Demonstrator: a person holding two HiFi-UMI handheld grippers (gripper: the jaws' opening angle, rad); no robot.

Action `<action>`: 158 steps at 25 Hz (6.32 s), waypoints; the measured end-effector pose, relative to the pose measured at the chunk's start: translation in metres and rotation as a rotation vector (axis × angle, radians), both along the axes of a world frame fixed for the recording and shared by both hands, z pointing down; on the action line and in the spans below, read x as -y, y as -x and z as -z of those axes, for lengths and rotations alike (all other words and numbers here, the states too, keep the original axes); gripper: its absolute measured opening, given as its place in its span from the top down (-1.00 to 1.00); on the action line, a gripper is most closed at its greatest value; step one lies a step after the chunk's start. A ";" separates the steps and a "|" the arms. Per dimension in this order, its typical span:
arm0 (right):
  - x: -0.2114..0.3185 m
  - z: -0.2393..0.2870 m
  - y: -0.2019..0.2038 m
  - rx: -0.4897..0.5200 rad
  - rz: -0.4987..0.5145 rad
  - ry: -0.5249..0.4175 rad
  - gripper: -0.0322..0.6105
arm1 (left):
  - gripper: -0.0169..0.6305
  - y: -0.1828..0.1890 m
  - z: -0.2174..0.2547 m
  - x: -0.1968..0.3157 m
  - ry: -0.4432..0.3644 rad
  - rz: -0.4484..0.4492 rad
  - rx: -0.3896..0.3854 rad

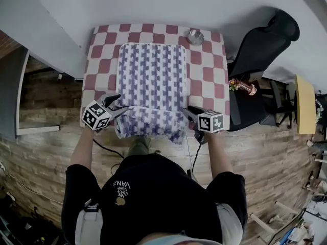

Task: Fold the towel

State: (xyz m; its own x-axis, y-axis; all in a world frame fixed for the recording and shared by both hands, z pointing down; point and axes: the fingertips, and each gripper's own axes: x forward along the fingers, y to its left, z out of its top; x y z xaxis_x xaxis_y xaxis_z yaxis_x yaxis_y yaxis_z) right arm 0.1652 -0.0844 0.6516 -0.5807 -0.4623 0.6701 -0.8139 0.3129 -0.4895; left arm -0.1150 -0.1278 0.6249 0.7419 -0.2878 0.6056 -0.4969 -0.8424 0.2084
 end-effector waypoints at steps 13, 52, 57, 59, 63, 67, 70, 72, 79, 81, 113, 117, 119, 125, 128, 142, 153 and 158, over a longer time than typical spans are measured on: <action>-0.039 -0.004 0.000 -0.108 -0.042 -0.103 0.75 | 0.90 -0.006 -0.019 -0.041 -0.078 -0.021 0.195; -0.148 0.197 0.012 0.016 -0.055 -0.688 0.83 | 0.94 0.025 0.183 -0.182 -0.729 0.429 0.061; -0.088 0.220 0.012 -0.015 -0.066 -0.738 0.83 | 0.94 0.025 0.203 -0.127 -0.787 0.405 0.064; -0.062 0.226 0.013 -0.030 -0.072 -0.744 0.83 | 0.94 0.025 0.210 -0.101 -0.808 0.384 0.073; -0.008 0.233 0.014 -0.059 -0.085 -0.753 0.83 | 0.94 0.024 0.223 -0.042 -0.847 0.338 0.095; 0.045 0.230 0.010 -0.094 -0.118 -0.743 0.83 | 0.94 0.019 0.222 0.021 -0.851 0.278 0.121; 0.087 0.219 0.003 -0.130 -0.142 -0.714 0.83 | 0.94 0.012 0.213 0.068 -0.830 0.229 0.130; 0.114 0.208 -0.002 -0.153 -0.155 -0.686 0.83 | 0.94 0.006 0.204 0.097 -0.812 0.200 0.132; 0.198 0.153 -0.012 -0.246 -0.154 -0.556 0.83 | 0.94 -0.005 0.153 0.185 -0.692 0.183 0.124; 0.217 0.138 -0.013 -0.264 -0.159 -0.522 0.83 | 0.94 -0.006 0.135 0.206 -0.663 0.201 0.132; 0.061 0.045 -0.022 0.025 -0.077 -0.232 0.41 | 0.38 0.073 0.005 0.055 -0.079 0.367 -0.088; 0.017 0.032 -0.007 0.053 0.010 -0.222 0.34 | 0.28 0.056 -0.002 0.003 -0.039 0.285 -0.119; 0.003 0.025 0.001 0.041 0.068 -0.222 0.32 | 0.24 0.051 -0.007 -0.015 -0.026 0.250 -0.115; -0.009 0.006 0.016 -0.053 0.178 -0.254 0.32 | 0.19 0.046 -0.040 -0.034 -0.036 0.123 0.053; -0.005 0.001 0.017 -0.117 0.205 -0.281 0.32 | 0.20 0.041 -0.046 -0.028 -0.085 0.075 0.136; -0.054 0.042 0.003 0.020 0.185 -0.285 0.79 | 0.88 0.037 -0.006 -0.084 -0.063 0.045 0.163; -0.169 0.065 0.002 0.224 0.252 -0.112 0.79 | 0.88 0.043 0.017 -0.212 0.046 0.100 0.083; -0.144 0.089 -0.001 0.243 0.228 -0.139 0.79 | 0.88 0.041 0.035 -0.192 0.017 0.117 0.055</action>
